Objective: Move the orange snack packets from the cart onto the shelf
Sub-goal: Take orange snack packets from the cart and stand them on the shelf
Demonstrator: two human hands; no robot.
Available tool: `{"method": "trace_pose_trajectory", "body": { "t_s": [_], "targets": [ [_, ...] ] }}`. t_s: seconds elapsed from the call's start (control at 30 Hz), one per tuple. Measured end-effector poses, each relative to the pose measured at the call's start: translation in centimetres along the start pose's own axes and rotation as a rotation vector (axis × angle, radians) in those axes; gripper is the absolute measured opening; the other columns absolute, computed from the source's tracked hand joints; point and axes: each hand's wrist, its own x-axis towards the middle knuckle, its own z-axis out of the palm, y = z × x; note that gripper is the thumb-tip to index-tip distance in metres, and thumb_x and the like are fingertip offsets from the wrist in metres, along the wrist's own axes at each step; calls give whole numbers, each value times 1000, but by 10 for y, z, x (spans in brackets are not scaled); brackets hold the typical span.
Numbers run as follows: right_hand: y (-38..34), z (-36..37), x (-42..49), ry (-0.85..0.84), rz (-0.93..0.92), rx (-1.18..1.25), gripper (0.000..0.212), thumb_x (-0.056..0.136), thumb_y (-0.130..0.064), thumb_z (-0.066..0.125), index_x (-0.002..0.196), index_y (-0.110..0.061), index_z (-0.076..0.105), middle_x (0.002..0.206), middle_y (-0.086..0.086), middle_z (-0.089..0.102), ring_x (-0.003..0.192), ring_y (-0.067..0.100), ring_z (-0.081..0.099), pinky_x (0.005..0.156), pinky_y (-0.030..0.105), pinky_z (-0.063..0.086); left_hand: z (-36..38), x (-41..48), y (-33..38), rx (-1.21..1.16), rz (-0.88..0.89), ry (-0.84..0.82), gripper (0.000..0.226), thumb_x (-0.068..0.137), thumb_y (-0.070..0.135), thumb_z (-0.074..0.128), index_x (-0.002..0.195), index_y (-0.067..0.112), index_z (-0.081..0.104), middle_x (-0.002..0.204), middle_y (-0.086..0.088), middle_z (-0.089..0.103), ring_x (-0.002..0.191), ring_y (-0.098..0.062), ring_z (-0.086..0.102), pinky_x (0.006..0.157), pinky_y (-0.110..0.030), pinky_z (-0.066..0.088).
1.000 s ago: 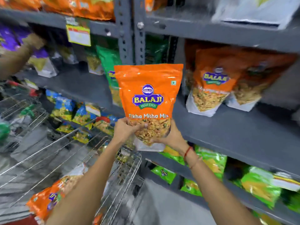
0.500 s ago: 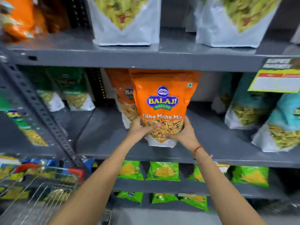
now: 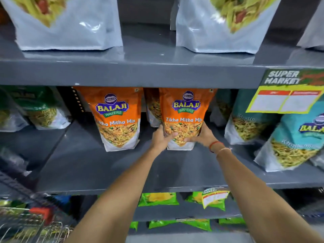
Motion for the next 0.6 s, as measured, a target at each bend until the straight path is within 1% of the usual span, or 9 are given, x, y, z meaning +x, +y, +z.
{"method": "trace_pose_trajectory", "body": {
  "t_s": [0.1,0.2,0.27,0.33,0.37,0.43,0.5,0.53,0.6],
  "targets": [
    [-1,1,6,9,-6,-27,96,56,-20,88,134,-16,33,133,8,54,125,25,49,107,42,40,1,8,-5,0,16,-6,58,79,31,70,127,9,45,127,-11,60,116,-26,58,85,-21,40],
    [0,2,7,9,0,-33,96,56,-21,88,134,-15,32,134,9,53,126,26,48,108,43,40,0,7,-7,4,16,-14,61,78,34,70,128,10,44,129,-11,59,118,-27,57,91,-26,42],
    [4,6,3,34,22,-8,100,57,-22,87,138,-15,28,138,8,50,128,26,46,109,45,38,-5,2,-5,14,12,-37,69,75,43,70,130,13,42,132,-10,57,120,-26,55,97,-31,42],
    [7,13,-7,108,69,109,110,57,-24,87,143,-14,19,143,10,44,132,25,41,110,47,37,-13,-5,-7,-32,-8,-28,86,66,56,72,135,18,37,138,-7,53,124,-24,51,105,-38,41],
    [8,18,-14,184,93,169,112,58,-25,86,145,-14,17,144,12,42,133,25,41,110,46,36,-18,-9,-9,-78,-17,-6,89,66,54,73,138,18,35,141,-8,49,126,-23,49,106,-38,41],
    [4,32,-33,392,112,232,100,64,-28,83,143,-11,24,137,15,49,127,25,46,105,36,40,-34,-25,-13,-130,-14,63,73,77,35,71,137,13,37,139,-10,49,124,-22,50,100,-27,41],
    [-8,58,-56,567,64,246,76,70,-25,79,134,-8,40,124,16,57,116,26,54,89,26,42,-59,-44,-22,-118,10,106,52,81,24,68,128,10,49,128,-12,58,111,-18,57,88,-14,43],
    [-15,75,-66,617,29,262,63,73,-22,77,127,-6,48,119,17,60,111,27,57,82,23,43,-72,-57,-26,-113,24,98,43,81,20,68,121,9,55,121,-14,63,103,-14,60,83,-9,44],
    [-35,118,-84,584,-36,302,45,75,-19,74,114,-5,57,111,17,63,101,26,60,71,15,44,-106,-82,-42,-115,52,109,30,81,13,68,109,6,62,108,-13,68,88,0,63,80,-11,46]
  ]
}}
